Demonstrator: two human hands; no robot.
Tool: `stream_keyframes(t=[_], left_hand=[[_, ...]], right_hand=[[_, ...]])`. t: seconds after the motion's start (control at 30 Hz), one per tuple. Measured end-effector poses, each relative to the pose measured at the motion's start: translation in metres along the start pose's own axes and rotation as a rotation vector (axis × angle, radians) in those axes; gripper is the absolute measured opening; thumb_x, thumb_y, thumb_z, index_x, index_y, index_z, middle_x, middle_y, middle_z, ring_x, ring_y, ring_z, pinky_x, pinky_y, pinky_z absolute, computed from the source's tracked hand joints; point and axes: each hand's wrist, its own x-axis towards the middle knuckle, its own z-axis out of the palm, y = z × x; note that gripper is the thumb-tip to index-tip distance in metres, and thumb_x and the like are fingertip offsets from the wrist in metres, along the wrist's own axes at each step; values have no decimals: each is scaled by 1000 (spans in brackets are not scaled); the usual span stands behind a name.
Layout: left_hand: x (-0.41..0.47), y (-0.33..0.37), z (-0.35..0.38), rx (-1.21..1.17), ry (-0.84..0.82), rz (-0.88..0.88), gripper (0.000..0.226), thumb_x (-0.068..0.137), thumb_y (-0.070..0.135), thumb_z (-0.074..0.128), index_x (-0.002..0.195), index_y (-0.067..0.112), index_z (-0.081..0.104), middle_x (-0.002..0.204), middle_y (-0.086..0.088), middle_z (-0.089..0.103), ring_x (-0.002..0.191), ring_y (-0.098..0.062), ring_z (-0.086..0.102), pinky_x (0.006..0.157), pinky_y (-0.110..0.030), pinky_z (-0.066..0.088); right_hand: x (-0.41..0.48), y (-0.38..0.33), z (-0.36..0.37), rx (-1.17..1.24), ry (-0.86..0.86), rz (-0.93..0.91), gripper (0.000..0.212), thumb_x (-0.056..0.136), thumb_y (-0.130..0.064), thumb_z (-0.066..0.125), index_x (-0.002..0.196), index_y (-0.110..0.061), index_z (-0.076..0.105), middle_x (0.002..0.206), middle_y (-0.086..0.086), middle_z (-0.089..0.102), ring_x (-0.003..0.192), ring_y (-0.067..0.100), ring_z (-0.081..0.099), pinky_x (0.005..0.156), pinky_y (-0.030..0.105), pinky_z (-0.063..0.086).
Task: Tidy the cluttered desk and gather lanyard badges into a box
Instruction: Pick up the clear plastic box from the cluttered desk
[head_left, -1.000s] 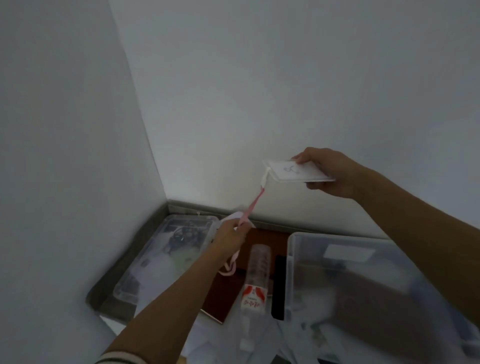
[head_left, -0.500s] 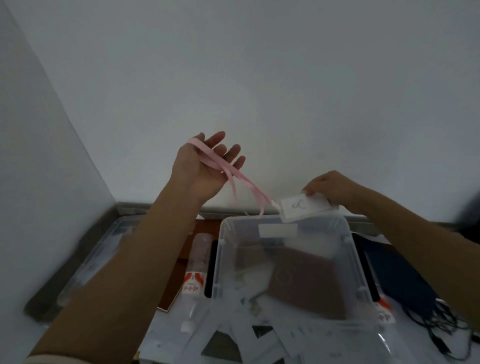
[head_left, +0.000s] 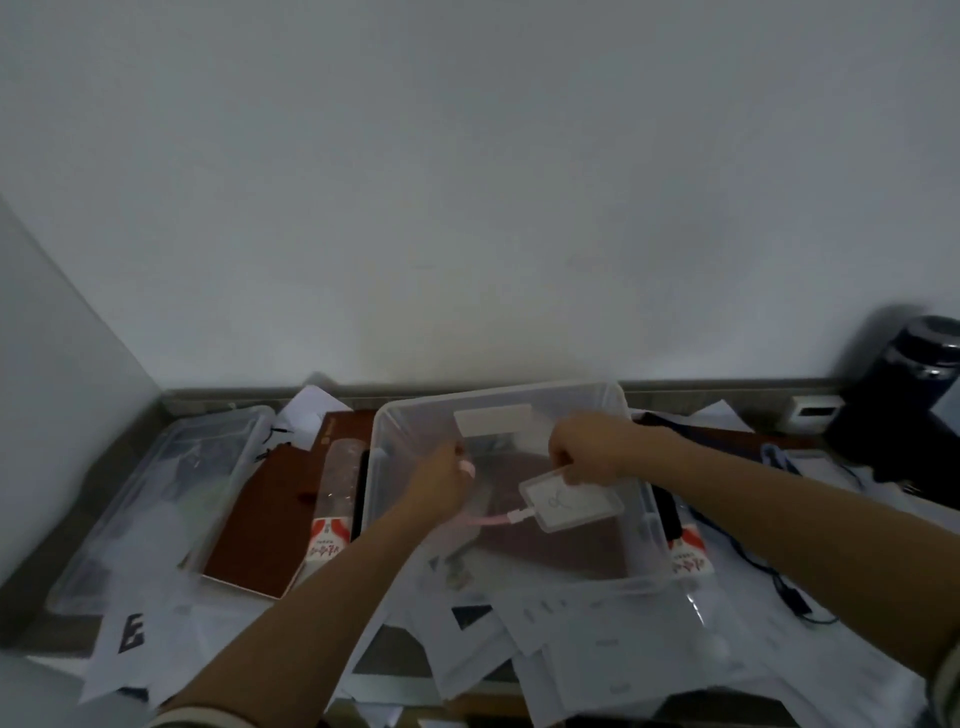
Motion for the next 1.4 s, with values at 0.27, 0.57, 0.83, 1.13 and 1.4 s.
stream_keyframes(t=[0.27,0.57,0.83,1.13,1.4], left_hand=[[0,-34,11,495,-379,66,35,88,5,57,122,14,56,125,-8,55,107,-22,55,82,-26,44],[16,-19,-15,579,-359,262,29,89,16,52,116,10,60,125,-10,58,111,-26,57,89,-35,48],[26,66,-18,275,-45,525,27,90,22,53,116,21,61,110,-1,67,105,-22,60,87,-31,46],[-9,143,48,236,147,982,22,93,24,50,109,19,64,107,2,61,97,-15,52,83,-26,38],[-14,170,102,442,68,838,23,96,32,43,111,25,59,105,5,62,95,-13,53,94,-28,33]], right_hand=[[13,-6,59,-330,-106,56,26,87,-13,59,113,-12,60,111,9,64,96,28,65,66,32,41],[6,-20,35,-228,-3,148,25,93,-13,56,117,-11,61,117,10,63,104,26,62,78,31,45],[-87,46,-43,196,608,310,25,93,-31,58,114,-23,69,97,-4,73,83,13,62,77,28,49],[-153,163,23,334,469,663,11,87,-31,66,91,-22,72,88,-2,70,72,11,62,64,25,47],[-155,245,91,364,329,722,38,89,-37,63,120,-16,61,116,8,66,101,24,62,75,29,46]])
